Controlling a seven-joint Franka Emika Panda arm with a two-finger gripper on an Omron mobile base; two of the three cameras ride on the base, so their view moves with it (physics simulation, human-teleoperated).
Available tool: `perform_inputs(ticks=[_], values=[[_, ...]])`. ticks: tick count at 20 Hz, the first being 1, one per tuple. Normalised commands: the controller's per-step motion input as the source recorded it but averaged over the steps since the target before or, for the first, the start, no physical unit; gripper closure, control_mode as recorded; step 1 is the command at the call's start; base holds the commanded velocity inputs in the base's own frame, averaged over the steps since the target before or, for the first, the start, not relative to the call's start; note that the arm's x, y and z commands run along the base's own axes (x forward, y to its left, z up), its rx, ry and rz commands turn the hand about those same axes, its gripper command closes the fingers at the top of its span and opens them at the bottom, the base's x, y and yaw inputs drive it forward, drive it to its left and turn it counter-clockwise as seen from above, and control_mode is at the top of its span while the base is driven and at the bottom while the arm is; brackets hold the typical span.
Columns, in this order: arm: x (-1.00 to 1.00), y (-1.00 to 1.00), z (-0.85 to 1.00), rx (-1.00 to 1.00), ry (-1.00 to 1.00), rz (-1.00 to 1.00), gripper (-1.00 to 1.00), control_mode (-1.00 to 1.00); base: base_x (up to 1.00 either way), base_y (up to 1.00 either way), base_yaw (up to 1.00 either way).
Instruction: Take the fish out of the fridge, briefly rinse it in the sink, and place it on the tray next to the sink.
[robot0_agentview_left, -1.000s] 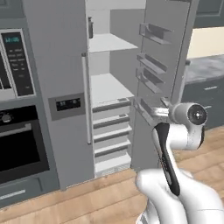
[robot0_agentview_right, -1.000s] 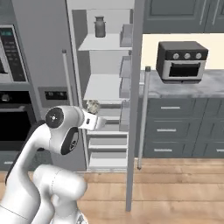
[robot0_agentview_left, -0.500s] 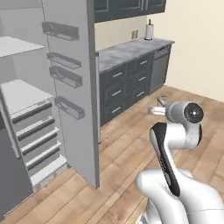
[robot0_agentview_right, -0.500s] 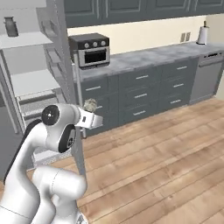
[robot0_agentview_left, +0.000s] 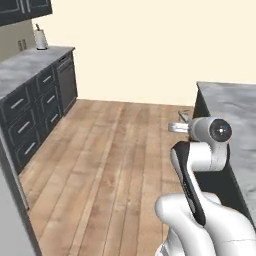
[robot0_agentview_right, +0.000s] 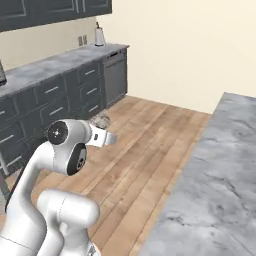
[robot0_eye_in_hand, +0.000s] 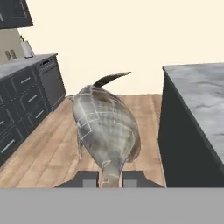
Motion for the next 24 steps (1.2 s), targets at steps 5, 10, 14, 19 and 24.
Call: perform_inputs(ticks=[5, 10, 14, 19, 24], values=[[0.0, 0.0, 0.0, 0.0, 0.0, 0.0, 1.0, 1.0, -0.46, 0.32, -0.82], [0.0, 0.0, 0.0, 0.0, 0.0, 0.0, 1.0, 1.0, -0.46, 0.54, -0.81], [0.0, 0.0, 0.0, 0.0, 0.0, 0.0, 1.0, 1.0, -0.49, 0.55, -0.81], [0.0, 0.0, 0.0, 0.0, 0.0, 0.0, 1.0, 1.0, -0.41, 0.58, -0.83], [0.0, 0.0, 0.0, 0.0, 0.0, 0.0, 1.0, 1.0, -0.47, 0.32, -0.89]])
